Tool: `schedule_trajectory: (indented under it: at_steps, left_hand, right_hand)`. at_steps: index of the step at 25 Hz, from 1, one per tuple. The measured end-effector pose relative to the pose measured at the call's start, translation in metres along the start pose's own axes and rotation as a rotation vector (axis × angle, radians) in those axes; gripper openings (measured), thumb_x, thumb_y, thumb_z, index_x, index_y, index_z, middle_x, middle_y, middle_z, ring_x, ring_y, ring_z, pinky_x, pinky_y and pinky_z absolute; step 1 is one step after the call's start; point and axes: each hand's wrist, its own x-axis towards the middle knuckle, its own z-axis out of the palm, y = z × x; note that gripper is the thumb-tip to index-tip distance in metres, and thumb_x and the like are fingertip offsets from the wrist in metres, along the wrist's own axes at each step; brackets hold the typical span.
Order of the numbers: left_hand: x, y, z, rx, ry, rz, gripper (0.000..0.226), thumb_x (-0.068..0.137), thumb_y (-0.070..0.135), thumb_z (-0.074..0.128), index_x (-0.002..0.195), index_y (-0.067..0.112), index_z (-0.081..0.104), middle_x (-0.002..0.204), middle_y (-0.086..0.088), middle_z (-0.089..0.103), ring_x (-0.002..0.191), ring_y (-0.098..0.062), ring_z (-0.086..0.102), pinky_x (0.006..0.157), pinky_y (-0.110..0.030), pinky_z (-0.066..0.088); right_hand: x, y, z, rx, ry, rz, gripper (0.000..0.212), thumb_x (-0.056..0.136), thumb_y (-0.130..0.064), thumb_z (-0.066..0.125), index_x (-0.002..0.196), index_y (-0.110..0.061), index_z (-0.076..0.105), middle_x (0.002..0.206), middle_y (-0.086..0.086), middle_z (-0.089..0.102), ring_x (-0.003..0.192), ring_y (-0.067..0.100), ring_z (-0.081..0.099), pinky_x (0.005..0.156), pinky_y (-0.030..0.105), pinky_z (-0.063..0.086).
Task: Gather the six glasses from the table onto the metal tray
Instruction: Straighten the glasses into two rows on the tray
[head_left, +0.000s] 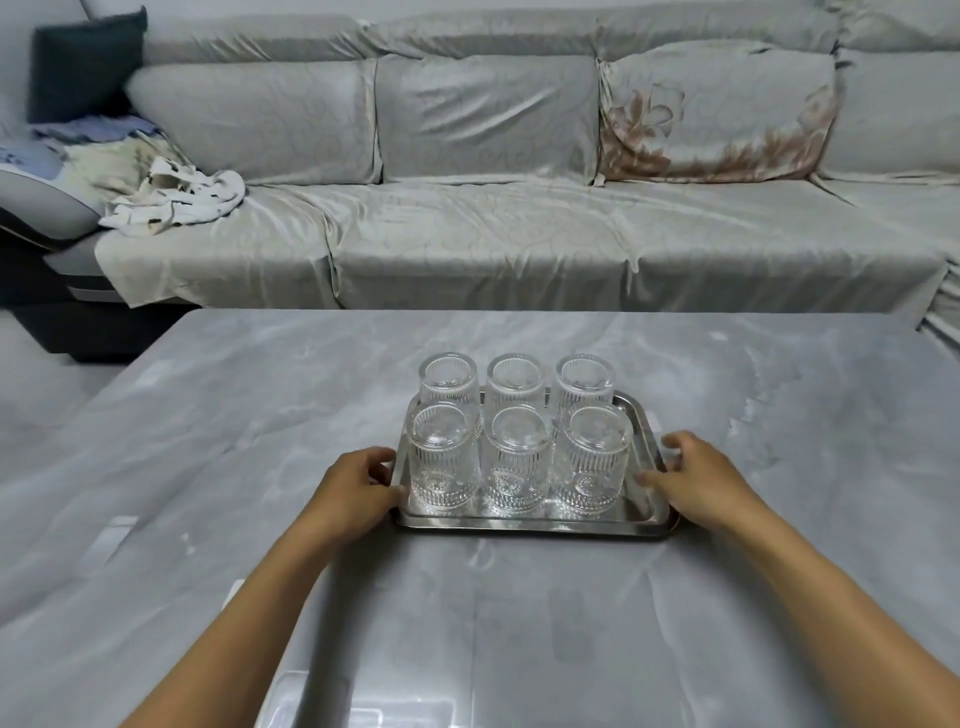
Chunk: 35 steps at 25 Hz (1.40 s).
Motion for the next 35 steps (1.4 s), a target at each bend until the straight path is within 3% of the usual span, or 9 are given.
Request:
schedule_trajectory:
  at_steps: [4, 10, 14, 17, 20, 25, 30, 33, 35]
  left_hand:
    - [-0.003, -0.003, 0.009, -0.111, 0.025, -0.01, 0.031, 0.077, -0.003, 0.069, 0.07, 0.027, 0.071, 0.045, 0.013, 0.06, 0.047, -0.002, 0.052, 0.051, -0.014, 0.044]
    - [-0.006, -0.004, 0.009, -0.101, -0.011, 0.022, 0.022, 0.078, -0.002, 0.07, 0.086, 0.017, 0.075, 0.068, -0.006, 0.06, 0.06, -0.015, 0.051, 0.061, -0.027, 0.043]
    - [0.01, -0.002, -0.022, 0.014, -0.038, 0.073, 0.068, 0.072, 0.0, 0.079, 0.134, 0.01, 0.054, 0.12, -0.007, 0.064, 0.096, -0.02, 0.06, 0.074, -0.029, 0.049]
    - [0.028, 0.011, -0.042, 0.2, -0.283, 0.186, 0.104, 0.066, 0.01, 0.087, 0.15, 0.025, 0.028, 0.142, 0.015, 0.04, 0.126, -0.011, 0.043, 0.09, -0.028, 0.044]
    - [0.045, 0.019, -0.034, 0.235, -0.457, 0.255, 0.109, 0.066, 0.01, 0.087, 0.151, 0.03, 0.023, 0.144, 0.019, 0.041, 0.131, -0.01, 0.041, 0.093, -0.016, 0.043]
    - [0.053, 0.005, -0.028, 0.086, -0.407, 0.302, 0.1, 0.067, 0.006, 0.086, 0.147, 0.029, 0.031, 0.138, 0.01, 0.051, 0.125, -0.008, 0.048, 0.076, -0.001, 0.045]
    - [0.043, 0.018, -0.037, 0.138, -0.348, 0.292, 0.088, 0.072, 0.002, 0.081, 0.145, 0.023, 0.037, 0.14, 0.007, 0.051, 0.129, -0.013, 0.049, 0.087, -0.02, 0.048]
    - [0.046, 0.046, -0.054, 0.107, -0.058, 0.475, 0.062, 0.078, 0.013, 0.077, 0.134, 0.027, 0.053, 0.131, 0.012, 0.057, 0.122, -0.007, 0.054, 0.096, -0.031, 0.048]
    - [0.049, 0.07, -0.055, 0.273, -0.132, 0.577, 0.065, 0.076, 0.033, 0.079, 0.135, 0.033, 0.051, 0.133, 0.019, 0.053, 0.122, -0.001, 0.049, 0.102, -0.028, 0.04]
  right_hand:
    - [-0.001, 0.004, 0.01, 0.215, 0.034, 0.054, 0.025, 0.077, -0.007, 0.064, 0.102, -0.011, 0.069, 0.076, 0.0, 0.068, 0.075, 0.022, 0.062, 0.068, 0.03, 0.044]
    - [-0.002, 0.004, 0.012, 0.173, 0.034, 0.024, 0.023, 0.078, -0.006, 0.061, 0.098, -0.013, 0.069, 0.071, -0.003, 0.062, 0.075, 0.024, 0.059, 0.067, 0.031, 0.043]
    - [0.015, 0.005, -0.012, 0.009, 0.001, -0.246, 0.056, 0.074, -0.012, 0.073, 0.126, -0.025, 0.055, 0.117, -0.004, 0.06, 0.107, 0.022, 0.058, 0.088, 0.035, 0.046]
    - [0.038, -0.009, -0.026, 0.061, -0.477, -0.397, 0.1, 0.063, -0.022, 0.085, 0.144, -0.038, 0.03, 0.144, -0.021, 0.039, 0.128, 0.001, 0.038, 0.102, 0.021, 0.034]
    - [0.056, -0.006, -0.018, 0.045, -0.616, -0.433, 0.118, 0.051, -0.037, 0.09, 0.146, -0.044, 0.019, 0.151, -0.026, 0.025, 0.138, 0.0, 0.024, 0.113, 0.021, 0.02]
    - [0.065, -0.003, -0.014, 0.041, -0.563, -0.433, 0.123, 0.049, -0.038, 0.092, 0.147, -0.039, 0.018, 0.148, -0.023, 0.03, 0.136, 0.002, 0.028, 0.108, 0.019, 0.023]
    - [0.049, -0.013, -0.033, 0.012, -0.448, -0.397, 0.098, 0.065, -0.019, 0.086, 0.144, -0.034, 0.03, 0.144, -0.014, 0.039, 0.131, 0.008, 0.036, 0.104, 0.024, 0.028]
    - [0.035, -0.049, -0.054, 0.176, -0.063, -0.544, 0.057, 0.07, -0.046, 0.077, 0.122, -0.042, 0.052, 0.131, -0.015, 0.057, 0.123, 0.006, 0.05, 0.101, 0.032, 0.039]
    - [0.025, -0.087, -0.047, 0.041, -0.166, -0.672, 0.067, 0.066, -0.07, 0.066, 0.126, -0.043, 0.05, 0.135, -0.02, 0.052, 0.124, -0.002, 0.043, 0.105, 0.03, 0.035]
